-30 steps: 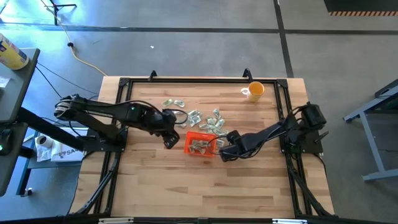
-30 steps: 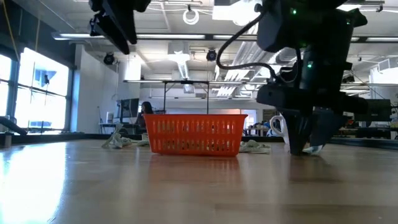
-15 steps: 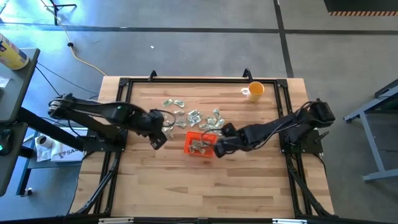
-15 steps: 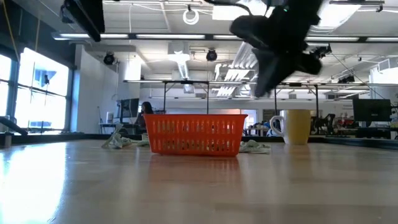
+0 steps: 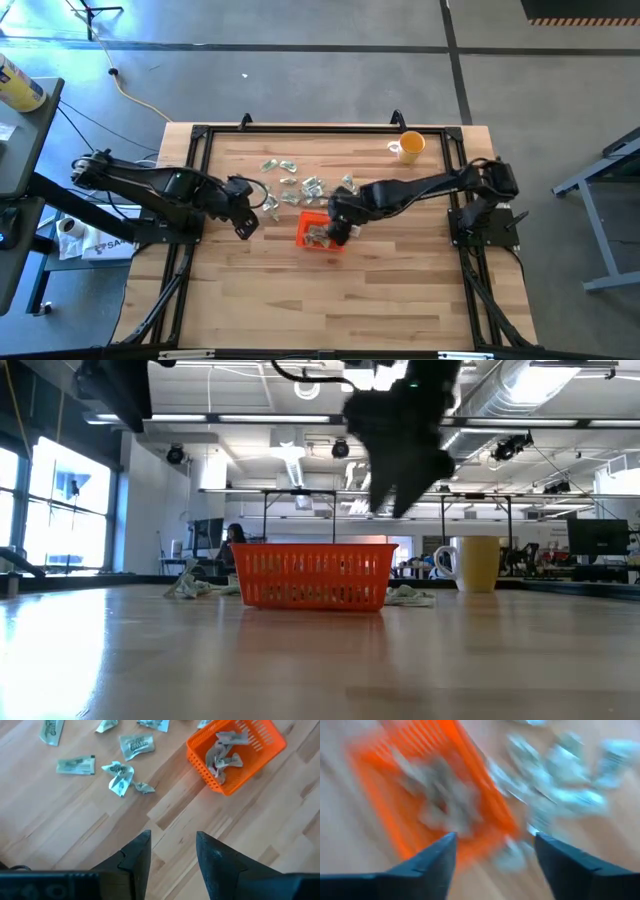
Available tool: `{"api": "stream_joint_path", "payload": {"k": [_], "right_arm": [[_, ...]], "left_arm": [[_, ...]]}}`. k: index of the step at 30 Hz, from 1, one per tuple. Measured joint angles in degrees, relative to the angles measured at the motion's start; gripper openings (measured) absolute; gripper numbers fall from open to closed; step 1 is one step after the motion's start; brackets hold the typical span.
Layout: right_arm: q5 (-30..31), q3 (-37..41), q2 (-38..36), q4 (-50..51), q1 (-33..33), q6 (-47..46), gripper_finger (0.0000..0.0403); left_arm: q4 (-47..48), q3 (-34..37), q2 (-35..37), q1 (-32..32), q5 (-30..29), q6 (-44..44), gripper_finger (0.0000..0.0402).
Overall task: Pick and place Stevia / Truvia into bins
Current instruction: Put the stevia packet into the orange bin
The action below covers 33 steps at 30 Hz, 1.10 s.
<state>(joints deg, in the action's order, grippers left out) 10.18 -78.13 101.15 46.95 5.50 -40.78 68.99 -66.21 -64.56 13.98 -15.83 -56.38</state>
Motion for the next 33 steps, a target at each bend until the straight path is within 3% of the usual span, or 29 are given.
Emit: {"api": "stream_joint_path", "payload": {"k": [4, 7, 12, 20, 28, 33], "right_arm": [[3.2, 2.8, -2.1, 10.5, 4.5, 5.8, 0.0329], [1.1, 8.7, -1.6, 5.0, 7.7, 7.0, 0.0343], [2.0, 16.8, -1.6, -14.1, 9.6, 5.4, 0.0324], [5.6, 23.4, -1.6, -19.0, 6.2, 11.1, 0.0284], [2.2, 26.4, -1.6, -27.7, 1.5, 15.2, 0.0280], [-3.3, 26.5, 0.3, -29.9, -0.9, 19.4, 0.0269]], "left_arm": [[-0.3, 0.8, 0.0, 0.0, 0.1, -0.7, 0.0189], [-0.8, 1.5, 0.0, -0.1, 0.1, -0.7, 0.0189], [-1.4, 1.9, 0.0, -0.1, 0.1, -0.7, 0.0189], [-1.4, 1.9, 0.0, -0.1, 0.5, -2.4, 0.0187], [-1.3, 1.9, 0.0, -0.1, 0.4, -3.9, 0.0184], [-1.3, 1.9, 0.0, -0.1, 0.1, -3.9, 0.0184]]}}
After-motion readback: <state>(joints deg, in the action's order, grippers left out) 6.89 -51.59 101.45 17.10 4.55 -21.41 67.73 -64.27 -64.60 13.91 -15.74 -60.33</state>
